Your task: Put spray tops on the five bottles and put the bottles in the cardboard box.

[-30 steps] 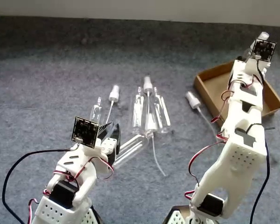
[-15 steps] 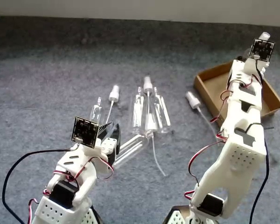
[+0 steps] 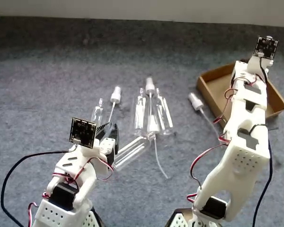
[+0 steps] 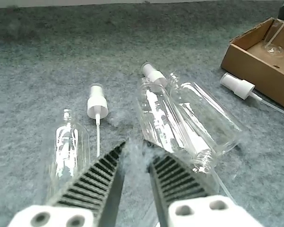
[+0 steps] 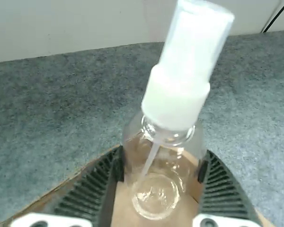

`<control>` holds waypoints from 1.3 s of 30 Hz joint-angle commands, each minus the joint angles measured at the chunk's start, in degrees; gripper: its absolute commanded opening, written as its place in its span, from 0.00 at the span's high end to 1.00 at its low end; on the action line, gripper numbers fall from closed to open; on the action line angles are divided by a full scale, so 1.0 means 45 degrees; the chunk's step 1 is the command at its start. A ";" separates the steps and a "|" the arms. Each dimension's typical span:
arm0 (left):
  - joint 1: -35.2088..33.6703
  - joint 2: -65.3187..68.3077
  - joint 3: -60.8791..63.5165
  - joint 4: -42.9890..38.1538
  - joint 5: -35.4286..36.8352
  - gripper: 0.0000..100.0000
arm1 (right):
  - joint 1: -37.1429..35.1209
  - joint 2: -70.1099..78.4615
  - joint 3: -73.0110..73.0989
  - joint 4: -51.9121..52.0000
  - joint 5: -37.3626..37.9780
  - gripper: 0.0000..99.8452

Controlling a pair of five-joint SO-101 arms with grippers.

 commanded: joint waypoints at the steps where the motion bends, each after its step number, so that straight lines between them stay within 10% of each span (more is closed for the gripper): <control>1: -0.0205 -0.0147 -0.0049 -0.0254 -0.0117 0.99 | -0.0107 -0.0225 -0.0205 0.0322 0.0156 0.77; 39: -0.0225 -0.0147 0.0283 -0.0625 -0.0137 0.99 | 0.0068 -0.0225 -0.6242 0.9661 0.0156 0.77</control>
